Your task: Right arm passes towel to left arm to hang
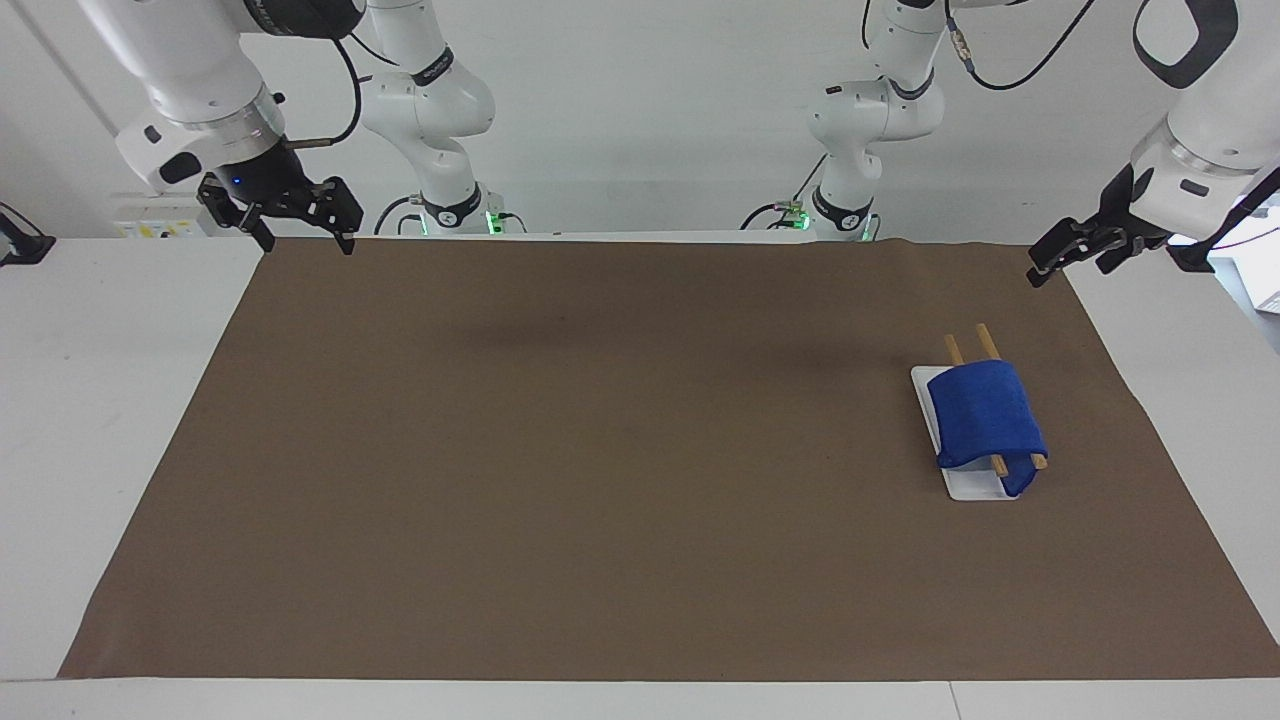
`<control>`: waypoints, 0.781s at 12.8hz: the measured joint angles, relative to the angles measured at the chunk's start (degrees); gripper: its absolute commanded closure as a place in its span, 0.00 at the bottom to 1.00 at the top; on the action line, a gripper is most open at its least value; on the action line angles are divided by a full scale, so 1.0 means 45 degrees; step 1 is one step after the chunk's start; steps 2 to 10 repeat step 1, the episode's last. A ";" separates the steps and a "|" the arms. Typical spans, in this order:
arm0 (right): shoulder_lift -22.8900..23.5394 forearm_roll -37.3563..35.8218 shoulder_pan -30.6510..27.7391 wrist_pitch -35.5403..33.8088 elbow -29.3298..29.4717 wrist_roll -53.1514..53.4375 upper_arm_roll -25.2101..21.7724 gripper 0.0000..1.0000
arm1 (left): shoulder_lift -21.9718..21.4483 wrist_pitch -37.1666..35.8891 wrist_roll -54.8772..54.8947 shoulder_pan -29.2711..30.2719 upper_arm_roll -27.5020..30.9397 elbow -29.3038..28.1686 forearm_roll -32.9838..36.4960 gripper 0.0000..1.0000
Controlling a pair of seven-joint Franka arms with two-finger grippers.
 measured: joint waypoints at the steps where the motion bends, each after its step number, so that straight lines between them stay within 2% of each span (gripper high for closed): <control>1: -0.0011 0.0000 0.0000 0.0009 -0.0076 0.0000 -0.0021 0.00 | 0.0000 0.0040 0.0104 0.0005 0.0009 0.0017 -0.0011 0.00; 10: -0.0011 0.0000 0.0000 0.0009 -0.0076 0.0000 -0.0021 0.00 | 0.0000 0.0040 0.0104 0.0005 0.0009 0.0017 -0.0011 0.00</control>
